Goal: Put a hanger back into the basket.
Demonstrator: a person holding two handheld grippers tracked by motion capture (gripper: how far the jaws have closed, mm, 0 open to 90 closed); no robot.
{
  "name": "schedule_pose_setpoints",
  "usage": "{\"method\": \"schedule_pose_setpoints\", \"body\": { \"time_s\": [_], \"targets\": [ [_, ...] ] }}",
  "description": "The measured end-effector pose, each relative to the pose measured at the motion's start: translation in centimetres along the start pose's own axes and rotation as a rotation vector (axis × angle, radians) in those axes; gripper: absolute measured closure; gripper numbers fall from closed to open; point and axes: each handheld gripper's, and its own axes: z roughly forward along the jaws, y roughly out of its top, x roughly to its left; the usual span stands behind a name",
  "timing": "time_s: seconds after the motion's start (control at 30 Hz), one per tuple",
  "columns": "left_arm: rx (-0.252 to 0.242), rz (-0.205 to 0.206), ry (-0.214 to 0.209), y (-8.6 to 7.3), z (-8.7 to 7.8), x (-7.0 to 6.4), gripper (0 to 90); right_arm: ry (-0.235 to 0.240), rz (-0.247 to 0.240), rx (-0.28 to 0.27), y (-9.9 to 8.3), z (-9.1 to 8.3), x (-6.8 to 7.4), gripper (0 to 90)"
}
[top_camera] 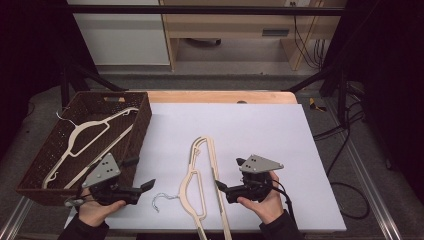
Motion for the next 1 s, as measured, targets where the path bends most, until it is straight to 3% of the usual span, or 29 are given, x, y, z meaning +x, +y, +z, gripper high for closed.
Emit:
{"method": "schedule_pose_setpoints", "body": {
  "time_s": [0.23,0.37,0.43,0.73,0.93,1.0],
  "targets": [
    [0.131,0.05,-0.08,-1.2,3.2,-1.2,26.4,-0.012,0.015,-0.012,-0.3,-0.4,-0.6,7.9],
    [0.219,0.084,-0.097,-2.0,4.9,-1.6,30.7,-0.018,0.019,-0.018,-0.3,-0.6,-0.9,7.9],
    [0.262,0.073,-0.117,-2.6,5.8,-1.7,32.7,-0.021,0.016,-0.022,-0.3,-0.7,-1.1,8.0],
    [0.363,0.097,-0.149,-4.3,8.4,-1.6,48.5,-0.018,0.017,-0.025,-0.3,-0.8,-1.1,8.1],
    [0.431,0.155,-0.18,-4.9,9.5,-1.6,59.5,-0.011,0.007,-0.015,-0.4,-0.5,-0.9,8.1],
    [0.43,0.155,-0.181,-5.0,9.7,-1.6,63.2,-0.012,0.007,-0.015,-0.4,-0.6,-0.9,8.2]
  ]
}}
